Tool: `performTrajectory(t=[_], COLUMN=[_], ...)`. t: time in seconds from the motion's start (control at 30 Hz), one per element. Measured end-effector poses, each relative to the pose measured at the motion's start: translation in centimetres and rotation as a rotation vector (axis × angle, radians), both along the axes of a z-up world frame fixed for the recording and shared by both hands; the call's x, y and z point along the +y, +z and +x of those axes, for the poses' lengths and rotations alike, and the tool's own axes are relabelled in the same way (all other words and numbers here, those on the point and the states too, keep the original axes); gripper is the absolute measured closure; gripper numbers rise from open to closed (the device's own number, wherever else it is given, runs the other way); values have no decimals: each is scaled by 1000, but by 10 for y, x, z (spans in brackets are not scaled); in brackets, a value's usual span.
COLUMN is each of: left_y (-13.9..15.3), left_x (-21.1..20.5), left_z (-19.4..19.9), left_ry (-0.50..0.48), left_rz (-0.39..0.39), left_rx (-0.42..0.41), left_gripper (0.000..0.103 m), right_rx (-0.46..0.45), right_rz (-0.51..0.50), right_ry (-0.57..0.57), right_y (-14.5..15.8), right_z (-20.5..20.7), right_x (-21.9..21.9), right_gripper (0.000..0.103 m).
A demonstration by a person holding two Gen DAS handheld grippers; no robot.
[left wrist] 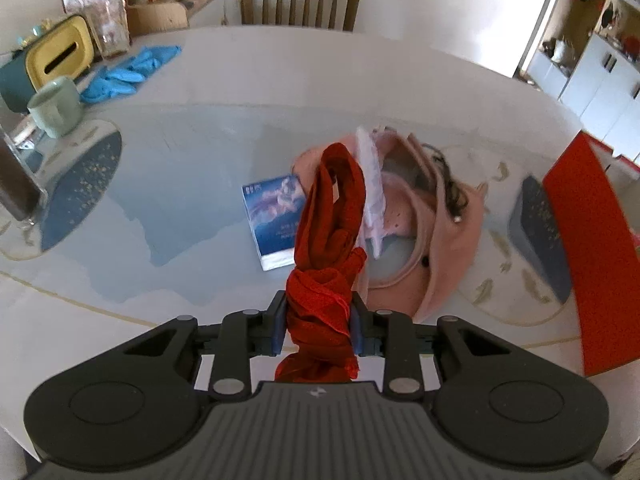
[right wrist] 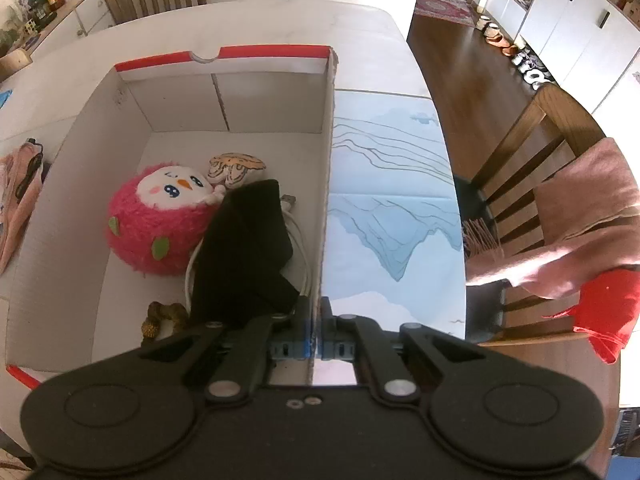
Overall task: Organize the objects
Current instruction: 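Close the left tool on the red cloth and lift it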
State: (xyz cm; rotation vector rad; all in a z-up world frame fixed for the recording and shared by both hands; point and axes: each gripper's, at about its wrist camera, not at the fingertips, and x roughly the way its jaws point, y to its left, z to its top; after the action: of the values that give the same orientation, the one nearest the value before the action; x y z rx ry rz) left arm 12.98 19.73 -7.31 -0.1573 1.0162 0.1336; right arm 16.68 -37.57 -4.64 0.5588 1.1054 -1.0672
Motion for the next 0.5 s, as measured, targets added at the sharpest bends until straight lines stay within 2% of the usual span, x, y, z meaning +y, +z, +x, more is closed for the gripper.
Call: performTrajectory(t=[0.17, 0.37, 0.5], left_y=[26, 57, 67], left_x=[-12, -55, -88], left_z=[-5, 7, 24], left_ry=[-2, -110, -184], left_rz=[-39, -68, -103], left_rx=[-46, -101, -105], left_gripper=[74, 74, 74], right_rx=[-23, -38, -49], right_rz=[4, 4, 12], right_ry=[-7, -10, -14], right_y=[1, 2, 2], right_z=[-4, -6, -7], right_x=[0, 1, 1], right_gripper=[100, 100, 99])
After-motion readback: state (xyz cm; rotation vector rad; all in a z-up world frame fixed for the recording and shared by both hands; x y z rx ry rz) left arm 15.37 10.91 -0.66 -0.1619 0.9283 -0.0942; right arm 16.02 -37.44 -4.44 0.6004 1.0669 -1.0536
